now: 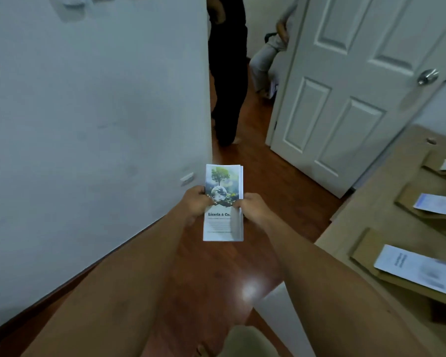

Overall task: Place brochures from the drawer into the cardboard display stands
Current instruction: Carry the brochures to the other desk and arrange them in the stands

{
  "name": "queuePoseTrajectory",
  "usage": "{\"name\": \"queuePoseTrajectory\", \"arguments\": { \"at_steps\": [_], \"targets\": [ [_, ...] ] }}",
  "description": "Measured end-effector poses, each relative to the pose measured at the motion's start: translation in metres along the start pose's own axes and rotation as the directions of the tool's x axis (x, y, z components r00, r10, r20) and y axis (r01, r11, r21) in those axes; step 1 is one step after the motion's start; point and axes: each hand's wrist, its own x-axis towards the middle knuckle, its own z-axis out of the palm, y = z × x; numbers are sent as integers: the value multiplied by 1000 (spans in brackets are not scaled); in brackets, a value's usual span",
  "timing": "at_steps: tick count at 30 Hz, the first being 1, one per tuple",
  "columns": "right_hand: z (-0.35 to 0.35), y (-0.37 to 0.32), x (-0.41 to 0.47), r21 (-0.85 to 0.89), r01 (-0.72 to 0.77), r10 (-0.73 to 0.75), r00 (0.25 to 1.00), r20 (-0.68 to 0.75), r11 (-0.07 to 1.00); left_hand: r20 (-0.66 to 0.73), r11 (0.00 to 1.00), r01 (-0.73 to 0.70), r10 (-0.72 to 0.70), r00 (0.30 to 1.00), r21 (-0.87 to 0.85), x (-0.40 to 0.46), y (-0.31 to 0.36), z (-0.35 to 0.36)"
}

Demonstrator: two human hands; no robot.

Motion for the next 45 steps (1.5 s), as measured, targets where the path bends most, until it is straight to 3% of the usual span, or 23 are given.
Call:
{"name": "queuePoseTrajectory", "arguments": {
  "at_steps": [14, 24, 34, 45],
  "targets": [
    [-92, -33, 129, 198, -29, 74, 971, -228, 980, 249, 993, -80, 57, 967, 83, 161, 110, 76],
    [-195, -38, 190, 266, -50, 151, 914, -376, 963, 416, 989, -99, 44, 908, 111, 235, 189, 175],
    [-295, -28, 228, 429, -27, 268, 816, -512, 903, 641, 956, -214, 38, 766, 200, 301, 249, 295],
    [-383, -33, 278, 515, -4, 404, 625, -668, 857, 800, 911, -342, 23, 599, 230, 366, 321, 399]
  ]
}}
